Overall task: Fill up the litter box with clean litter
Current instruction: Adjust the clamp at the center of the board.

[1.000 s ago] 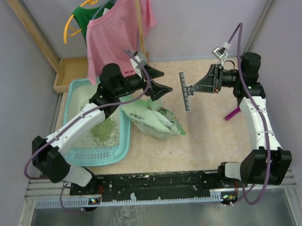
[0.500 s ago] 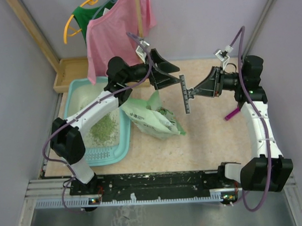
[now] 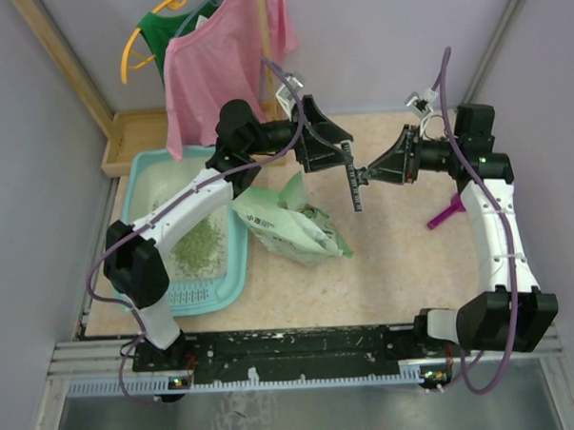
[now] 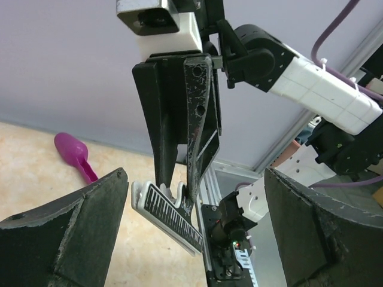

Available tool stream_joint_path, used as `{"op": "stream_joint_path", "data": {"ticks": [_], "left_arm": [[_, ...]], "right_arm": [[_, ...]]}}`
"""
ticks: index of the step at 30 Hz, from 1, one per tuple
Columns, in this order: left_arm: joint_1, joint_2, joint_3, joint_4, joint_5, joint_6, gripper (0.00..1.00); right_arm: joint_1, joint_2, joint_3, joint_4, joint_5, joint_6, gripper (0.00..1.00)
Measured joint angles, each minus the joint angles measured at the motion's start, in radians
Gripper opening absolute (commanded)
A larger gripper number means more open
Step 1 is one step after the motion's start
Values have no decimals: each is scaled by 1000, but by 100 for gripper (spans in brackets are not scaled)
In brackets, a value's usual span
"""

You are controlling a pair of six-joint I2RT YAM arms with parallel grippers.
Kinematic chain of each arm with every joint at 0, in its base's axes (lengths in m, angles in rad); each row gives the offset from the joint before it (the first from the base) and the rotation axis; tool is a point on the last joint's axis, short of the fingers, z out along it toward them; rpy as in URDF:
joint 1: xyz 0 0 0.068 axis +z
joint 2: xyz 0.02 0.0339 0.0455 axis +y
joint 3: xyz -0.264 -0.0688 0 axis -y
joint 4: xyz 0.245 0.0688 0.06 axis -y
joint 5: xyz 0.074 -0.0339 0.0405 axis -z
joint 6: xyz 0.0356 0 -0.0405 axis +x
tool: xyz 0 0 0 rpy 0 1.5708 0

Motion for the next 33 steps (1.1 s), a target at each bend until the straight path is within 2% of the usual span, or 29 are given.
{"op": "stream_joint_path", "data": {"ticks": [7, 17, 20, 22, 23, 24, 26, 27, 28, 30, 31, 33], "left_arm": [[-19, 52, 45, -88, 3, 48, 96], [-19, 68, 127, -345, -27, 257, 75], [-19, 68, 128, -396, -43, 303, 58], [-19, 68, 128, -413, -47, 316, 36], [-19, 68, 128, -415, -47, 320, 31], [-19, 68, 129, -418, -47, 323, 31], [-19, 68, 129, -423, -48, 327, 34], [-19, 68, 130, -426, -48, 327, 39], [-19, 68, 130, -428, -50, 327, 47], [-19, 68, 132, -430, -55, 328, 77], [-19, 68, 132, -430, -58, 331, 86], [-19, 68, 136, -436, -63, 333, 92]], "right_arm": [[5, -2, 3, -70, 71, -115, 0], [11, -33, 61, -175, 186, -283, 0], [14, -49, 61, -191, 211, -312, 0], [16, -55, 61, -204, 224, -327, 0], [16, -55, 61, -208, 229, -335, 0], [16, -56, 61, -212, 238, -343, 0], [19, -56, 61, -220, 262, -356, 0], [24, -56, 62, -229, 277, -368, 0], [30, -56, 63, -235, 290, -379, 0], [49, -56, 71, -260, 328, -411, 0], [57, -56, 78, -275, 346, -428, 0], [70, -56, 92, -298, 380, -462, 0]]}}
